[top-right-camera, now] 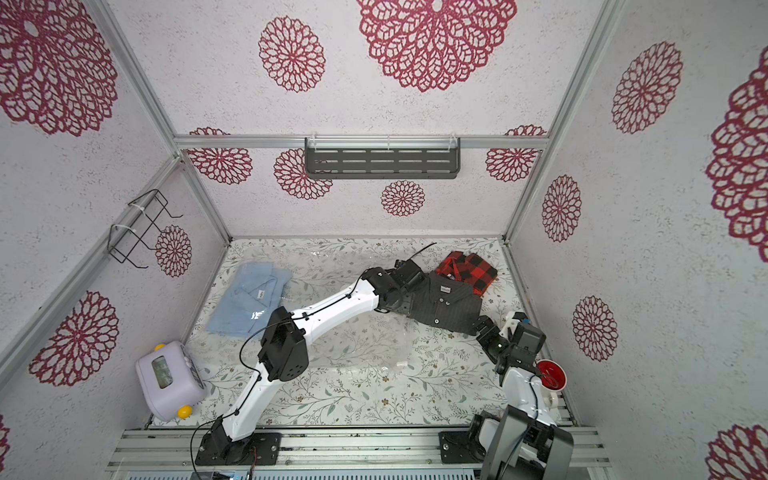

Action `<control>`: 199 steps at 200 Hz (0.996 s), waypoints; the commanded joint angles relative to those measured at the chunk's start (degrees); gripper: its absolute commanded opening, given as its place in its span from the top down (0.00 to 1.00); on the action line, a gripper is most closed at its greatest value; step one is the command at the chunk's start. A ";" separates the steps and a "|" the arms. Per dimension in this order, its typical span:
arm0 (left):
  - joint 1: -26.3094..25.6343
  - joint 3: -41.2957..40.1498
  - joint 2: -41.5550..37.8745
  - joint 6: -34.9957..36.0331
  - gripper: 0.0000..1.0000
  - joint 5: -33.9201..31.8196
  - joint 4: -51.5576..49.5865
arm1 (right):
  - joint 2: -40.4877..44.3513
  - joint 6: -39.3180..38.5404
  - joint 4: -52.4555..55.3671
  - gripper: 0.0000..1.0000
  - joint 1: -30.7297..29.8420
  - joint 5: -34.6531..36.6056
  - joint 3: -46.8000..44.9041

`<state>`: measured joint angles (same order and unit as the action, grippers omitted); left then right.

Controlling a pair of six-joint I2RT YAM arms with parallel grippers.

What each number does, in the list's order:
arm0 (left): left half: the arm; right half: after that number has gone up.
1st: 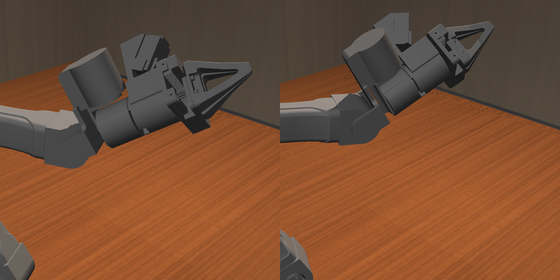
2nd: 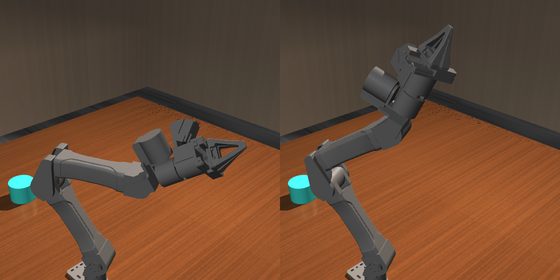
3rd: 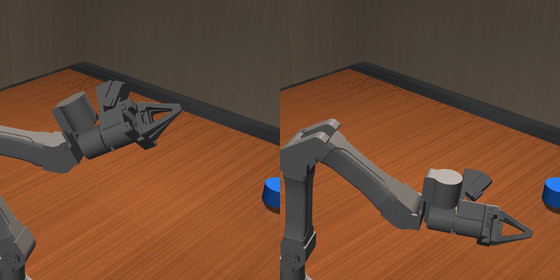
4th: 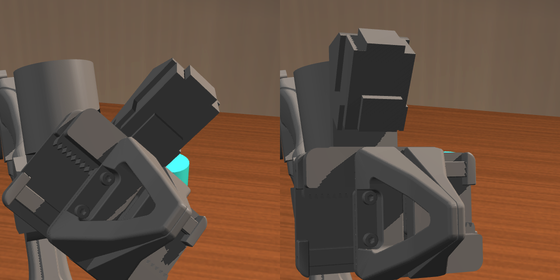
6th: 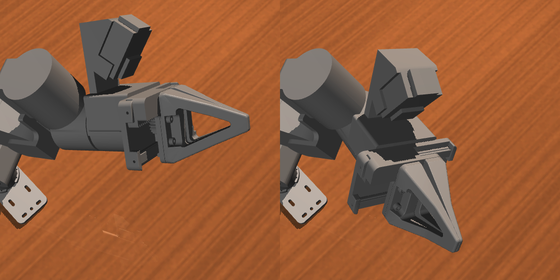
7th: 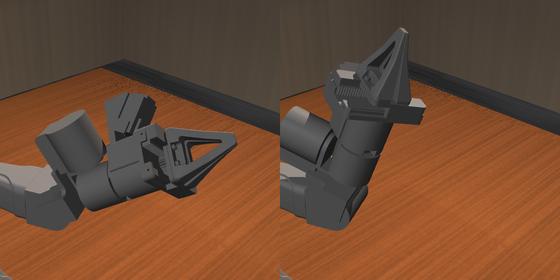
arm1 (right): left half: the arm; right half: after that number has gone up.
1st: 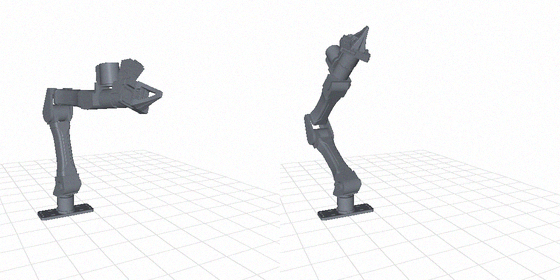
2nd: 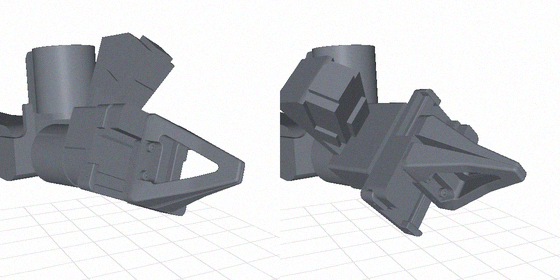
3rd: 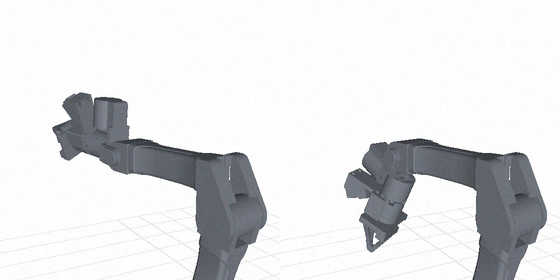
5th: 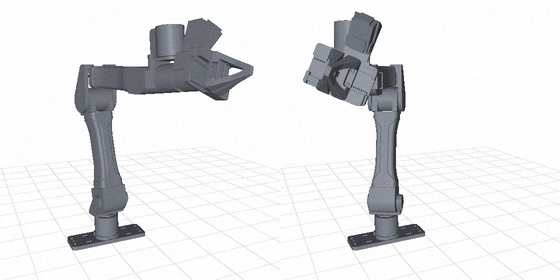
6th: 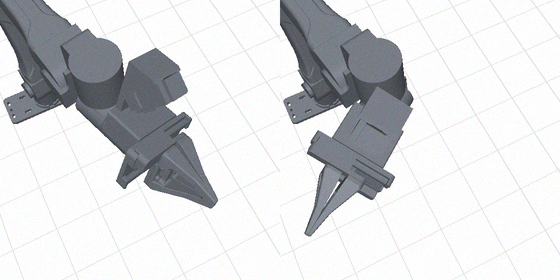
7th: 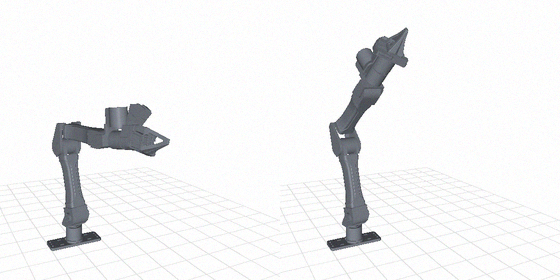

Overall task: Place the folded shirt into the vacuum bag
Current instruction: Open the vacuum bag at the center of the board.

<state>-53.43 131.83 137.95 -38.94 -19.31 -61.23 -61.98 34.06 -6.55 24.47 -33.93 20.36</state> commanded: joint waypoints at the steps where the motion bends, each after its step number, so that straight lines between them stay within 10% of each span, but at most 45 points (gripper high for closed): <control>1: -1.06 5.31 3.30 1.72 0.37 -4.81 -6.45 | -1.86 -1.08 -3.12 0.01 0.40 -2.04 0.71; 123: -2.41 3.15 0.14 2.55 0.12 -0.53 -2.45 | -4.69 0.82 -7.72 0.01 0.32 -1.06 -0.06; 199: -2.12 7.06 6.45 2.56 0.48 -6.22 -5.15 | -11.17 3.95 -15.74 0.14 -2.26 -1.08 -0.83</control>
<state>-55.83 138.28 143.28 -36.62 -22.92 -65.56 -71.81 36.88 -17.58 23.27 -34.74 19.97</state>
